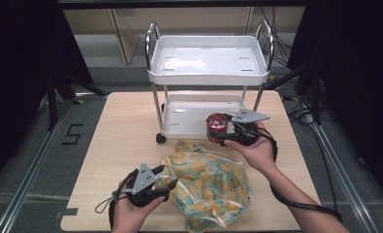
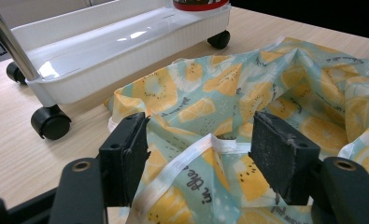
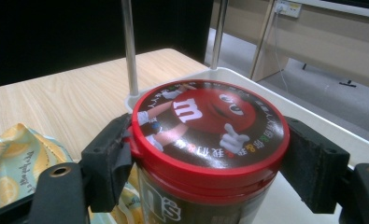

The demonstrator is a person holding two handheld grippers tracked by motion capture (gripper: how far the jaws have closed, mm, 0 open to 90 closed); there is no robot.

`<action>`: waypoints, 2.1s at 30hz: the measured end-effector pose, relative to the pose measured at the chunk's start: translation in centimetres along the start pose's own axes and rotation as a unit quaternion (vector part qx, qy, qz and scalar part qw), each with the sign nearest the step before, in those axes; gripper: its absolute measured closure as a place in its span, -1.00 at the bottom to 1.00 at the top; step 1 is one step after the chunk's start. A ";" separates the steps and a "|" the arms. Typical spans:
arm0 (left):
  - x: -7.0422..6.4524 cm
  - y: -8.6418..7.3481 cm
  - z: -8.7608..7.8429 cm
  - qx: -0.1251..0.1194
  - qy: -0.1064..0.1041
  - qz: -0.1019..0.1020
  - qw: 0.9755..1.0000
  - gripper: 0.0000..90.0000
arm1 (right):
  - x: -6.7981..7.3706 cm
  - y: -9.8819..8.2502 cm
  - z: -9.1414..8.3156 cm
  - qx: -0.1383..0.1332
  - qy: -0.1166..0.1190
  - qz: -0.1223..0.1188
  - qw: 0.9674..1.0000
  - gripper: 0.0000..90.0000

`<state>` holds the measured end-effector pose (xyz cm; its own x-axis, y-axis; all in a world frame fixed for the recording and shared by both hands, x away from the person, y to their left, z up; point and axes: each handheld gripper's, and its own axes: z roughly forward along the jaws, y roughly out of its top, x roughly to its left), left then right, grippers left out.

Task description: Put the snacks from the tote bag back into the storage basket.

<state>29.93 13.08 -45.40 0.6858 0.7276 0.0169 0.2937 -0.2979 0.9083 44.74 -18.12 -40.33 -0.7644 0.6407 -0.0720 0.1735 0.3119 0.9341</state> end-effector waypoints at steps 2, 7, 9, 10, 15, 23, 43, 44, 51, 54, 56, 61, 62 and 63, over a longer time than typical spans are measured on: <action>0.0 0.0 0.0 0.000 0.001 -0.002 1.000 -0.20 | 0.2 0.0 0.1 0.003 0.008 0.021 1.000 -0.42; 0.2 0.1 -0.1 -0.003 -0.001 0.006 1.000 -0.20 | 0.0 0.1 0.4 0.004 -0.001 0.016 1.000 -0.42; 0.1 0.1 -0.2 -0.004 0.003 0.000 1.000 -0.20 | -0.2 0.1 0.6 -0.003 -0.006 0.008 1.000 -0.42; 0.2 0.1 -0.2 -0.004 0.003 0.006 1.000 -0.20 | -0.4 0.2 0.6 -0.004 -0.003 -0.007 1.000 -0.43; 0.2 0.1 -0.3 -0.007 0.002 0.005 1.000 -0.20 | -0.4 0.3 0.8 0.004 0.001 0.007 1.000 -0.42; 0.2 0.1 -0.1 -0.006 0.002 0.004 1.000 -0.20 | 0.0 0.4 1.4 0.002 -0.003 0.021 1.000 -0.42; 0.0 0.1 -0.2 -0.007 0.004 -0.002 1.000 -0.20 | -0.8 0.9 1.8 -0.009 -0.009 0.012 1.000 -0.42; 0.0 0.1 -0.2 -0.007 0.004 -0.002 1.000 -0.20 | -0.8 0.9 1.8 -0.008 -0.013 0.015 1.000 -0.42; 0.0 0.0 -0.2 -0.006 0.004 -0.001 1.000 -0.20 | -1.1 0.9 2.0 -0.011 -0.015 0.012 1.000 -0.42; 0.0 0.1 -0.3 -0.006 0.005 -0.001 1.000 -0.20 | -1.2 0.8 2.2 -0.006 -0.011 0.013 1.000 -0.43; 0.0 0.0 -0.3 -0.005 0.006 -0.001 1.000 -0.20 | -1.3 0.9 2.2 -0.002 -0.011 0.010 1.000 -0.42; 0.0 0.0 -0.2 -0.004 0.004 -0.002 1.000 -0.20 | -1.1 1.0 2.4 -0.006 -0.017 0.016 1.000 -0.42; 0.1 0.0 -0.1 -0.006 0.002 0.006 1.000 -0.20 | -1.0 1.1 2.4 -0.006 -0.014 0.024 1.000 -0.43; 0.1 0.1 -0.2 -0.004 0.002 0.005 1.000 -0.20 | -1.0 1.1 2.4 -0.006 -0.014 0.024 1.000 -0.43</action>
<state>29.87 13.23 -45.27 0.6857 0.7273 0.0287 0.2803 -0.3002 0.9118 47.20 -16.72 -40.12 -0.7377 0.6741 -0.0366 0.2022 0.2724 0.9407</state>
